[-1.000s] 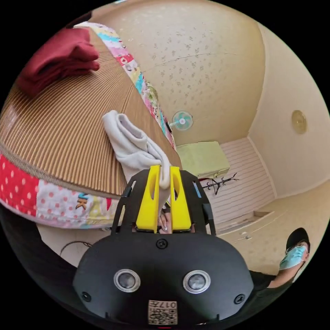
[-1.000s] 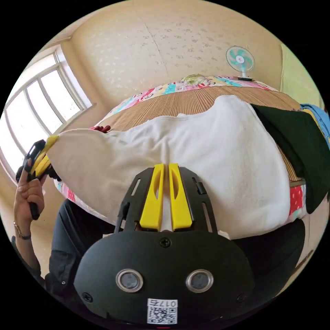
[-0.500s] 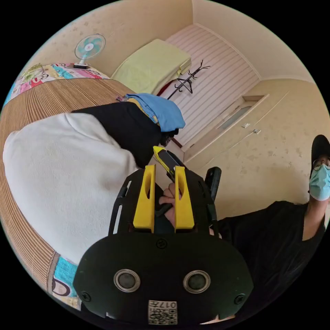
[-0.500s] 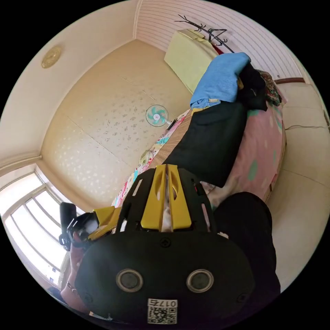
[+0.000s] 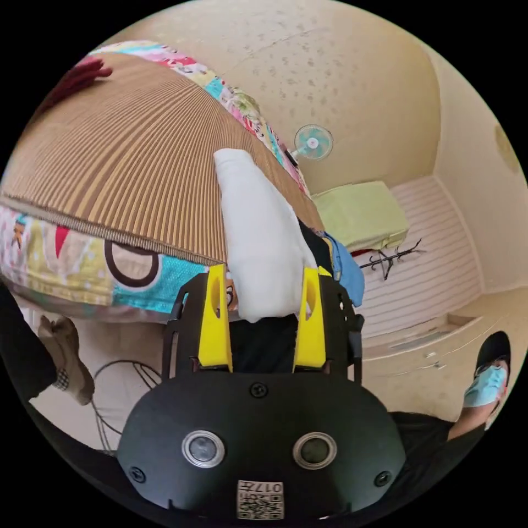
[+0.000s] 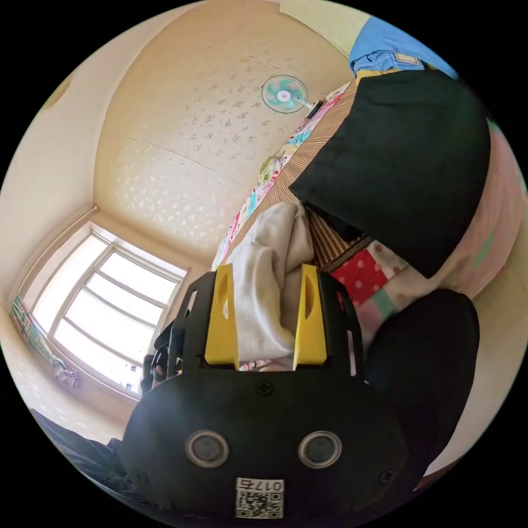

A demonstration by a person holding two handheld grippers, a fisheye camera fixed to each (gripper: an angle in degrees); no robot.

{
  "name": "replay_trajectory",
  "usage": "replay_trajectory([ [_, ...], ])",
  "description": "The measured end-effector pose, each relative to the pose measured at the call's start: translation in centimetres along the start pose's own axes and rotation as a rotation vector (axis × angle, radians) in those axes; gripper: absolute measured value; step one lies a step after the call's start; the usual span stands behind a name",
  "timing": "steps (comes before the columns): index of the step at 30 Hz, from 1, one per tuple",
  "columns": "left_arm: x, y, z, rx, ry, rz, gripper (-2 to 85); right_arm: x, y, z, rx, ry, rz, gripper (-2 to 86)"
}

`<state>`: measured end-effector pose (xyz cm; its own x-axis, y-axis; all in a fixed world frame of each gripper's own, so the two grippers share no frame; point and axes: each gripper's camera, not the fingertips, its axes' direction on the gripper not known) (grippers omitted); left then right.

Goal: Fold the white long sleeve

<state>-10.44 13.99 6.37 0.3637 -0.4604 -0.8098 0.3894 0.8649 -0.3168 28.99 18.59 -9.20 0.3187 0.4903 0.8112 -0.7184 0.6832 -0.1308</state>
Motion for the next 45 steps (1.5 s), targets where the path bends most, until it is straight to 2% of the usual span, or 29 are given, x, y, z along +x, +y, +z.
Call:
replay_trajectory([
  [3, -0.3, -0.1, 2.3, -0.086, 0.064, 0.01, 22.2, 0.7, -1.4, -2.0, 0.004, 0.001, 0.018, 16.8],
  [5, 0.4, -0.4, 3.1, -0.101, 0.104, 0.013, 20.5, 1.5, -1.9, -3.0, -0.011, -0.024, 0.049, 17.0],
  [7, 0.3, -0.3, 3.0, -0.051, 0.111, -0.085, 14.6, 2.1, -2.5, -4.3, -0.027, -0.073, 0.073, 17.2],
  [9, 0.6, -0.5, 3.1, -0.061, 0.175, -0.095, 10.0, 2.4, -3.5, -6.8, -0.029, -0.094, 0.086, 17.4],
  [14, 6.5, -1.6, 2.1, -0.075, 0.193, 0.052, 7.6, 3.7, -5.1, -13.0, -0.085, -0.088, 0.221, 19.1],
  [16, 9.7, -1.9, 1.9, -0.087, 0.205, 0.135, 7.3, 4.8, -5.4, -15.0, -0.081, -0.176, 0.291, 20.1],
  [19, 12.6, -1.3, 1.6, -0.101, 0.197, 0.234, 7.0, 6.5, -6.3, -15.9, -0.139, -0.401, 0.398, 22.1],
  [21, 13.5, -1.0, 1.4, -0.117, 0.198, 0.272, 6.7, 8.0, -6.5, -15.4, -0.203, -0.643, 0.522, 23.5],
  [23, 13.7, -0.7, 0.9, -0.126, 0.201, 0.285, 5.7, 8.8, -6.1, -15.9, -0.178, -0.75, 0.589, 23.9],
  [26, 13.9, -0.2, -0.5, -0.133, 0.188, 0.332, 4.7, 8.0, -6.2, -17.5, -0.195, -0.709, 0.576, 20.7],
  [28, 14.0, -0.2, -2.5, -0.108, 0.253, 0.358, 4.3, 5.8, -6.0, -18.3, -0.205, -0.722, 0.523, 13.8],
  [32, 14.9, -1.5, -8.5, -0.01, 0.386, 0.4, 4.1, -3.7, -5.7, -18.7, -0.189, -0.841, 0.269, 11.6],
  [36, 15.2, -4.1, -19.3, 0.151, 0.496, 0.486, 4.6, -16.3, -4.8, -13.3, -0.283, -0.999, -0.009, 11.0],
  [39, 15.6, -7.6, -28.0, 0.26, 0.454, 0.591, 5.5, -26.1, -3.7, -6.9, -0.352, -1.017, -0.21, 11.1],
  [42, 16.1, -12.0, -36.5, 0.325, 0.317, 0.705, 6.7, -34.5, -0.4, 0.0, -0.318, -0.972, -0.43, 11.3],
  [45, 13.1, -17.0, -43.2, 0.309, 0.153, 0.67, 7.7, -38.8, 5.7, 8.9, -0.389, -0.88, -0.464, 11.9],
])
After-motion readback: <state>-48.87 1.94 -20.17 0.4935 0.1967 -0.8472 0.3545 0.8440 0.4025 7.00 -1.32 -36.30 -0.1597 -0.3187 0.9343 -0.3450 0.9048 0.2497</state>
